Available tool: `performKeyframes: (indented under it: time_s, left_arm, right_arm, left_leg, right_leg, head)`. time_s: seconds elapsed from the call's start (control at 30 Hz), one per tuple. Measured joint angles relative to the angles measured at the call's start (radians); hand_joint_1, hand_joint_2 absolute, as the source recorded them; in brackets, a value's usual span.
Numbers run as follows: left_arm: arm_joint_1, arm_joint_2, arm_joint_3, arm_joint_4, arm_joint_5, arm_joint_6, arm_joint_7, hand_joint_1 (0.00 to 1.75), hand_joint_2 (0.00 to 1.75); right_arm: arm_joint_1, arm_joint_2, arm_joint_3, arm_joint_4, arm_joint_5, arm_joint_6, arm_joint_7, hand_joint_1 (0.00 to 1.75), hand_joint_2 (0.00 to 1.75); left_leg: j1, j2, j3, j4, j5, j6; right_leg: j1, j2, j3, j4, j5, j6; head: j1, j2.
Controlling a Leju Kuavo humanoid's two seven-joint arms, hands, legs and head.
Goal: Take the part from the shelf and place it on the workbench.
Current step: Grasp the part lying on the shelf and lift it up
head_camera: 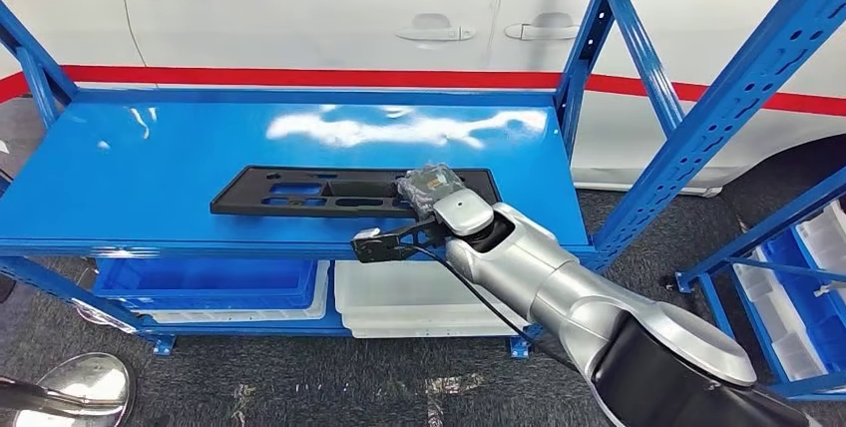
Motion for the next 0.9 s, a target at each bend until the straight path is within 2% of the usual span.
performKeyframes:
  time_s: [0.1, 0.37, 0.57, 0.7, 0.8, 0.9]
  left_arm:
    - [0.0, 0.002, 0.004, 0.0, 0.004, 0.001, -0.002, 0.0, 0.0]
    - [0.0, 0.007, 0.008, 0.0, 0.005, 0.001, -0.001, 0.0, 0.0]
    - [0.0, 0.007, 0.009, 0.0, 0.011, -0.012, -0.004, 0.0, 0.0]
    - [0.0, 0.007, 0.018, 0.0, 0.014, -0.022, -0.013, 0.0, 1.75]
    - [0.0, 0.007, 0.023, 0.0, 0.011, -0.026, -0.028, 0.0, 1.75]
    - [0.001, 0.007, 0.023, 0.0, 0.006, -0.034, -0.041, 0.0, 1.75]
  right_arm:
    - [-0.001, 0.003, 0.0, 0.002, -0.001, 0.002, -0.006, 1.75, 1.75]
    - [-0.004, 0.007, 0.0, 0.006, -0.002, -0.007, -0.01, 1.75, 1.75]
    - [-0.017, 0.007, 0.0, 0.006, 0.021, -0.105, 0.005, 1.75, 1.75]
    - [-0.063, 0.006, 0.0, -0.016, 0.074, -0.245, 0.054, 1.75, 1.75]
    - [-0.115, -0.005, 0.0, -0.06, 0.127, -0.343, 0.089, 1.75, 1.75]
    - [-0.18, -0.04, 0.0, -0.149, 0.168, -0.358, 0.105, 1.75, 1.75]
  left_leg:
    - [-0.001, -0.001, 0.002, -0.006, 0.002, -0.007]
    - [0.0, -0.001, 0.01, -0.017, 0.004, -0.012]
    - [0.0, -0.001, 0.01, -0.017, 0.004, -0.013]
    - [0.0, 0.0, 0.009, -0.017, 0.004, -0.013]
    - [0.0, 0.0, 0.009, -0.017, 0.004, -0.014]
    - [0.0, 0.001, 0.009, -0.017, 0.004, -0.014]
  right_leg:
    - [0.005, 0.0, 0.003, -0.004, -0.001, -0.004]
    - [0.008, 0.001, 0.005, -0.004, -0.005, -0.011]
    - [0.008, 0.001, 0.005, -0.004, -0.004, -0.012]
    - [0.008, 0.001, 0.005, -0.006, -0.004, -0.013]
    - [0.008, 0.002, 0.005, -0.007, -0.003, -0.013]
    - [0.008, 0.002, 0.005, -0.007, -0.003, -0.013]
  head:
    - [-0.002, 0.0]
    - [-0.002, 0.0]
    - [-0.002, 0.0]
    - [-0.002, 0.0]
    - [-0.002, 0.0]
    - [-0.002, 0.0]
